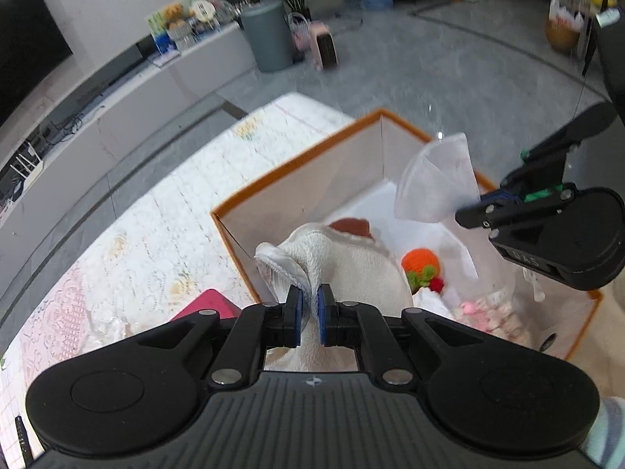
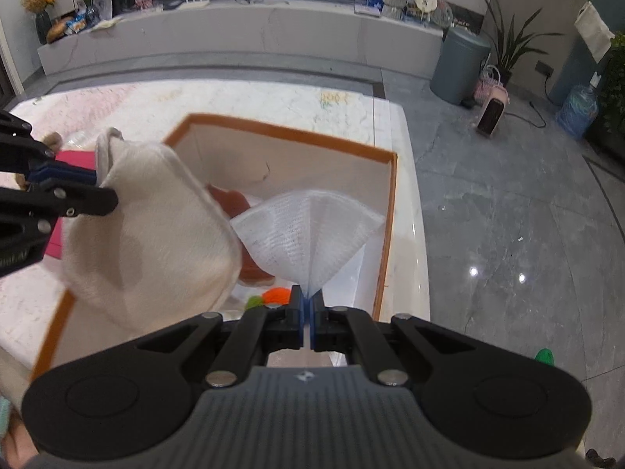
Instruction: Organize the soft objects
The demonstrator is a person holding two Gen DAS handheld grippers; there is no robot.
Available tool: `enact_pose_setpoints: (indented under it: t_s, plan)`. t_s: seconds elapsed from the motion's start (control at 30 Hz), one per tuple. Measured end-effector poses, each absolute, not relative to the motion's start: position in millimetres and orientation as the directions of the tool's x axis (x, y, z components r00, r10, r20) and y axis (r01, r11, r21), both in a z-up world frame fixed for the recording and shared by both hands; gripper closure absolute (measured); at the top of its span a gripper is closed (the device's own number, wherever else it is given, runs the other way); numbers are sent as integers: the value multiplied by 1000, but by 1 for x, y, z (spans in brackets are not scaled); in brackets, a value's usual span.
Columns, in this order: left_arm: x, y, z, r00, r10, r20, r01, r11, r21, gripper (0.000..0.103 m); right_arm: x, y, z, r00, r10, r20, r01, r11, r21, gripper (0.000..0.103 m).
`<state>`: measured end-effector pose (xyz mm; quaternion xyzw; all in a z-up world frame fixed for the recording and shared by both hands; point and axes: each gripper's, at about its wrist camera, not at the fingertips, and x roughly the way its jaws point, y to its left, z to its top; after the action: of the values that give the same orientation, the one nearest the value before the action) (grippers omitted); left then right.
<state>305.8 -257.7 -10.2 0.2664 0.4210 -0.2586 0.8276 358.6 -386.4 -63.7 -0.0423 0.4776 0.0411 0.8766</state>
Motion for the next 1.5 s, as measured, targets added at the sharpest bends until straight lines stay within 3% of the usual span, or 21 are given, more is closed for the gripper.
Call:
enact_pose_setpoints:
  t_s: [0.33,0.47,0.6,0.67,0.73,0.8,1.2,1.33,1.5]
  plan:
    - [318,-271,-42,483,-144,-863,684,677,270,93,387,-380,-103,475,-3,-880,-143,986,-80,103]
    - [318,-273,-49,493,-149,-857,692,664,283,84,390,-374,-105,479,-30,-878,-162,979,-122,102]
    - [319,-272,-46,509,-168,-844,691,664,285,78,391,-374,-105,478,-42,-877,-169,976,-139,93]
    - [320,-273,-43,514,-179,-839,690,668,280,64,390,-373,-105,477,-39,-878,-172,976,-137,89]
    - [322,-272,-39,515,-203,-832,691,673,264,56,389,-371,-103,483,-39,-875,-176,974,-140,71]
    - [321,-267,-33,518,-228,-825,683,691,238,56,387,-369,-101,493,-48,-869,-173,973,-152,61]
    - [301,-229,12,554,-350,-755,657,741,139,56,370,-355,-72,526,-50,-849,-174,971,-165,52]
    - [291,-214,23,572,-356,-739,650,747,143,56,359,-345,-58,550,-75,-832,-167,966,-198,34]
    - [280,-193,35,591,-361,-722,638,757,144,56,347,-332,-40,571,-93,-816,-167,960,-226,32]
